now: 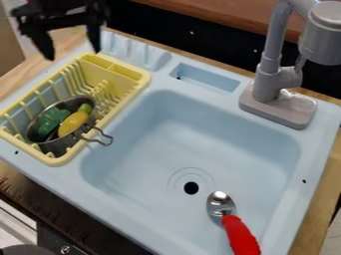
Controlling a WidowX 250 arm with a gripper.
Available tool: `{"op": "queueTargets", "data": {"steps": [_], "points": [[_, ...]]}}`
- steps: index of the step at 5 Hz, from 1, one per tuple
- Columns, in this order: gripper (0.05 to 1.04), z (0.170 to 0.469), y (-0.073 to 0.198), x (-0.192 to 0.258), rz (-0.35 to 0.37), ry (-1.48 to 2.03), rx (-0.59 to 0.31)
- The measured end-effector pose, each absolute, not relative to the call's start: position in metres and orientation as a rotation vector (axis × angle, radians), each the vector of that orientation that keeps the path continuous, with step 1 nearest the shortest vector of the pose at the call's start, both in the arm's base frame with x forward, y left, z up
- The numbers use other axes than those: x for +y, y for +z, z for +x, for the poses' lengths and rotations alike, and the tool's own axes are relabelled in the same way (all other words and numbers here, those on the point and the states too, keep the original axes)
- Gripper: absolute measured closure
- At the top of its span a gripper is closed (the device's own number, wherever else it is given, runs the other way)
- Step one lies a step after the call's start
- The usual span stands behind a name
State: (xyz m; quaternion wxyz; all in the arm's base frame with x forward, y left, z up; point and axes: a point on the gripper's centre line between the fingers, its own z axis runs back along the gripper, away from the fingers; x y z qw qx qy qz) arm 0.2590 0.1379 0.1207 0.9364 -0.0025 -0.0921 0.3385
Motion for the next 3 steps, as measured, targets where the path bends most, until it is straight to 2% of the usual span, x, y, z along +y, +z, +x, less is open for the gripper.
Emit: {"op": "queueTargets", "data": {"steps": [1,2,3], "points": [[0.093,0.266,0.113,0.139,-0.041,0.893,-0.108],[0.093,0.27,0.105,0.137,-0.039,0.984,-0.045],[0.093,0.27,0.103,0.136,-0.04,1.012,-0.046]]}}
